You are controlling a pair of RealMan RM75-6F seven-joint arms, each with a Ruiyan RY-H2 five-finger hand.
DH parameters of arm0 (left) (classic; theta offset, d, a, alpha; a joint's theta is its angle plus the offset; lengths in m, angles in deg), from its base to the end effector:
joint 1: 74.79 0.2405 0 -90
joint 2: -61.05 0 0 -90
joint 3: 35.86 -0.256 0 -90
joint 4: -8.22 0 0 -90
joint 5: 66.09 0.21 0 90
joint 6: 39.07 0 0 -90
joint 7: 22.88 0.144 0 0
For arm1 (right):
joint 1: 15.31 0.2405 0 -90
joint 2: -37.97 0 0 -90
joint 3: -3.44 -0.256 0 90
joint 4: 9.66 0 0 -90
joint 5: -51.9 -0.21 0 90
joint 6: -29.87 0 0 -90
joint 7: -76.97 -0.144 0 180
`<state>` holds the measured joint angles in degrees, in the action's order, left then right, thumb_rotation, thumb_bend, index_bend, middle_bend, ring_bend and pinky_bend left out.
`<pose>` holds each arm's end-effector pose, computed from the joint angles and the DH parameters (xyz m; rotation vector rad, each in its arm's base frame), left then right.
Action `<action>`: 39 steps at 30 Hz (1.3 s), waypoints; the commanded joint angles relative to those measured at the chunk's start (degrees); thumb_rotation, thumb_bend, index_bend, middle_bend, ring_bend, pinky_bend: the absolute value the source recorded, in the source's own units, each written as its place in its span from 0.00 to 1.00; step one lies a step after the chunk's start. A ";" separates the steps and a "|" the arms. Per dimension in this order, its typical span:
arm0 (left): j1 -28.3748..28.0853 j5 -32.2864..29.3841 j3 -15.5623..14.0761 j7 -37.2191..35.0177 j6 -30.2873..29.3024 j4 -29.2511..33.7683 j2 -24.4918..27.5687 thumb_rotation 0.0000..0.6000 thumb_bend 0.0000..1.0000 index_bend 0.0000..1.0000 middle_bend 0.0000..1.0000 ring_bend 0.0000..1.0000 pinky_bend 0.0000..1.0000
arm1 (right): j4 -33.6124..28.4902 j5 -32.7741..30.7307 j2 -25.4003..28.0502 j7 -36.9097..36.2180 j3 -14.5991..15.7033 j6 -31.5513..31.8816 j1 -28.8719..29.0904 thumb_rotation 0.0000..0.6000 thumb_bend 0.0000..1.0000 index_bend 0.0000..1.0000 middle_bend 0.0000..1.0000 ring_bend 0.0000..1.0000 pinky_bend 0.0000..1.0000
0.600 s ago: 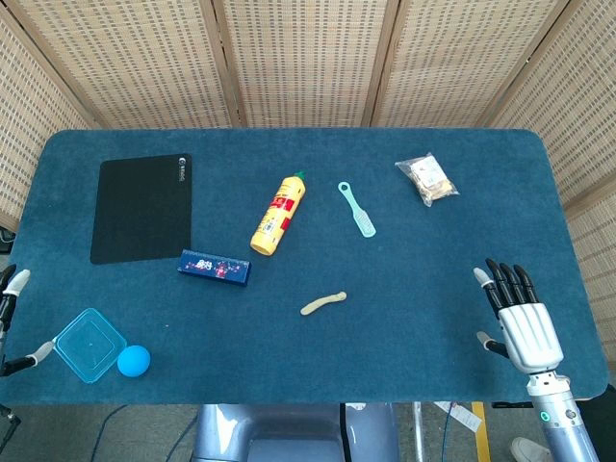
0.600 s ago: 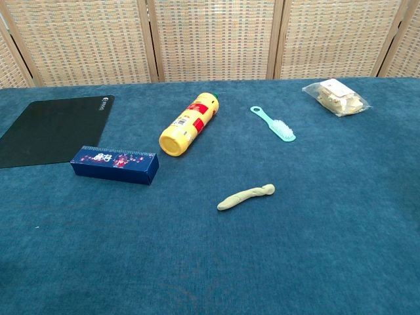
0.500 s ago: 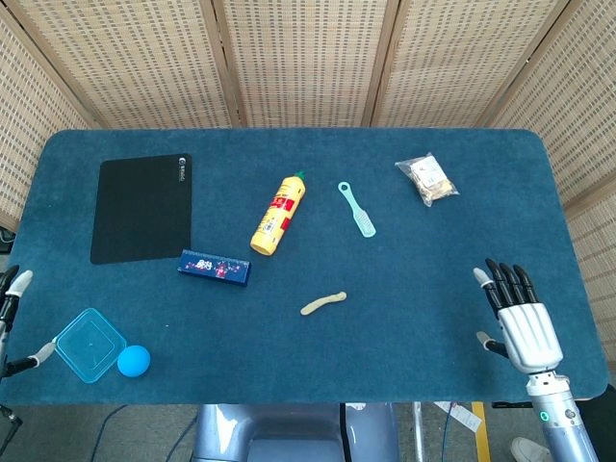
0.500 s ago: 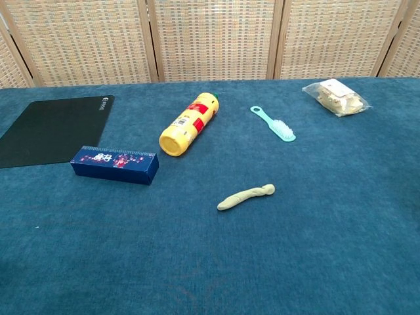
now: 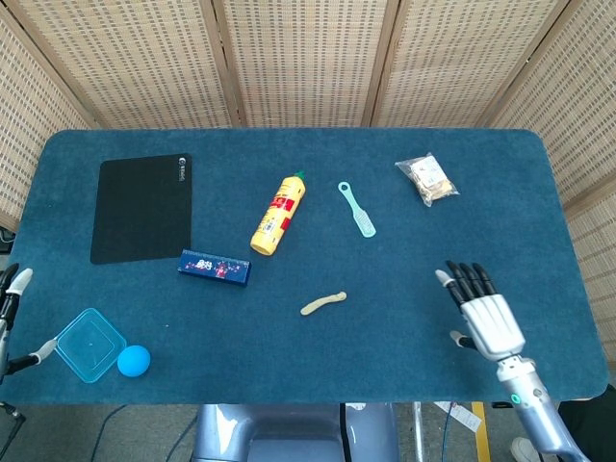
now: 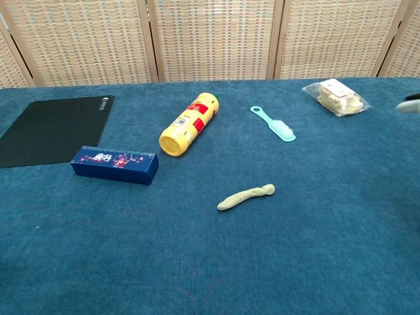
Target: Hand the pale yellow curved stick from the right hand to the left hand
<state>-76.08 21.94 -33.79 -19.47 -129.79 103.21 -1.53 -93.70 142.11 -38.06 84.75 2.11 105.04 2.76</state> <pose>-0.3053 0.1582 0.1726 -1.3463 -0.8332 -0.8992 -0.2700 -0.2405 0.0733 1.7274 -0.7747 0.9238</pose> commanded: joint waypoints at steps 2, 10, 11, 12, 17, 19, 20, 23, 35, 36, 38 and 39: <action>-0.89 -2.08 0.93 0.97 1.73 -0.77 -0.79 1.00 0.00 0.00 0.00 0.00 0.00 | 0.01 -1.39 -3.57 1.21 -3.74 -9.69 8.21 1.00 0.02 0.24 0.00 0.00 0.00; -2.57 -6.26 2.95 3.84 4.47 -3.33 -3.02 1.00 0.00 0.00 0.00 0.00 0.00 | 0.34 -9.31 -11.36 -1.90 -9.22 -21.46 16.50 1.00 0.25 0.45 0.00 0.00 0.00; -2.73 -6.70 3.08 3.88 4.88 -3.52 -3.10 1.00 0.00 0.00 0.00 0.00 0.00 | 0.65 -10.84 -12.21 -1.69 -9.85 -22.96 17.38 1.00 0.27 0.46 0.00 0.00 0.00; -2.88 -7.04 3.21 3.91 5.21 -3.68 -3.15 1.00 0.00 0.00 0.00 0.00 0.00 | 1.13 -12.23 -13.07 -1.25 -10.38 -24.35 18.26 1.00 0.28 0.46 0.00 0.00 0.00; -3.41 -8.37 3.65 3.92 6.41 -4.30 -3.33 1.00 0.00 0.00 0.00 0.00 0.00 | 3.72 -17.04 -16.87 1.84 -11.45 -28.08 21.17 1.00 0.33 0.48 0.00 0.00 0.00; -3.54 -8.53 3.68 3.80 6.69 -4.34 -3.35 1.00 0.00 0.00 0.00 0.00 0.00 | 4.64 -17.98 -18.11 2.60 -11.54 -28.62 21.83 1.00 0.36 0.48 0.00 0.00 0.00; -3.60 -8.54 3.65 3.62 6.84 -4.32 -3.34 1.00 0.00 0.00 0.00 0.00 0.00 | 5.32 -18.55 -18.92 3.06 -11.58 -28.93 22.25 1.00 0.37 0.48 0.00 0.00 0.00; -3.71 -8.44 3.58 3.53 6.98 -4.41 -3.31 1.00 0.00 0.00 0.00 0.00 0.00 | 7.13 -20.06 -20.65 4.62 -11.66 -29.87 23.45 1.00 0.40 0.48 0.00 0.00 0.00; -3.59 -9.44 3.81 1.39 7.45 -4.34 -2.20 1.00 0.00 0.00 0.00 0.00 0.00 | 11.74 -25.14 -24.81 10.86 -12.23 -29.57 26.15 1.00 0.43 0.50 0.00 0.00 0.00; -3.59 -9.40 3.73 1.19 7.58 -4.30 -2.03 1.00 0.00 0.00 0.00 0.00 0.00 | 11.65 -25.46 -24.89 11.09 -12.25 -29.38 26.17 1.00 0.44 0.51 0.00 0.00 0.00; -3.64 -9.33 3.54 0.68 8.01 -4.19 -1.62 1.00 0.00 0.00 0.00 0.00 0.00 | 11.53 -26.00 -24.96 11.67 -12.10 -29.18 26.21 1.00 0.44 0.51 0.00 0.00 0.00; -3.70 -9.31 3.49 0.40 8.23 -4.15 -1.42 1.00 0.00 0.00 0.00 0.00 0.00 | 11.46 -26.32 -24.96 11.96 -12.00 -29.24 26.27 1.00 0.44 0.51 0.00 0.00 0.00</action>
<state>-79.74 12.59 -30.22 -18.94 -121.70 99.01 -3.08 -82.18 116.01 -62.96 96.49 -9.97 75.76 28.95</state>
